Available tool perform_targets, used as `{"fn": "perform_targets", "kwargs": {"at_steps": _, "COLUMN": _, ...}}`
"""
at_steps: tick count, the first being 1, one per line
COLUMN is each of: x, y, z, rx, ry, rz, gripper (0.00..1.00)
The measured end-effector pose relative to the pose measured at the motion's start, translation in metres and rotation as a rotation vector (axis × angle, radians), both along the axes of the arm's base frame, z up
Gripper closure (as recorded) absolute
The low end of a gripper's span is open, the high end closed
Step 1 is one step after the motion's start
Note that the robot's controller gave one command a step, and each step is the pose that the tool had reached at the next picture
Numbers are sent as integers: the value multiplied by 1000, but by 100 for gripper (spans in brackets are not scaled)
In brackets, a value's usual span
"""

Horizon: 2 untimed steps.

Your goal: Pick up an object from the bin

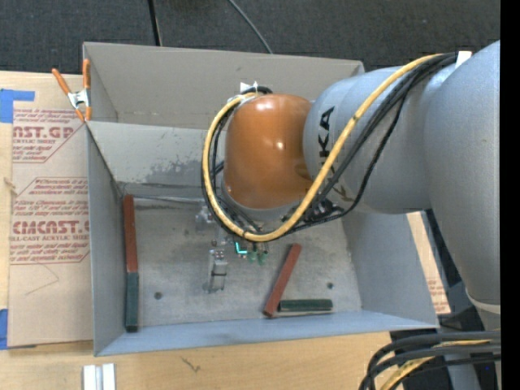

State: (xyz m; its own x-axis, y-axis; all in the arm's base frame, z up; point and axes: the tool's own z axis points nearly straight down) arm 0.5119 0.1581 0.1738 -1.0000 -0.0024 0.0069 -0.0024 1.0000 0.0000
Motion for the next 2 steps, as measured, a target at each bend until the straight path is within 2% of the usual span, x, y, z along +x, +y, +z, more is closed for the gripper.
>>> {"fn": "perform_targets", "kwargs": {"at_steps": 1, "x": 2, "y": -1, "z": 4, "rx": 1, "ry": -7, "rz": -2, "gripper": 0}}
{"fn": "perform_targets", "kwargs": {"at_steps": 2, "x": 13, "y": -48, "z": -7, "rx": 1, "ry": -8, "rz": 16, "gripper": 0}}
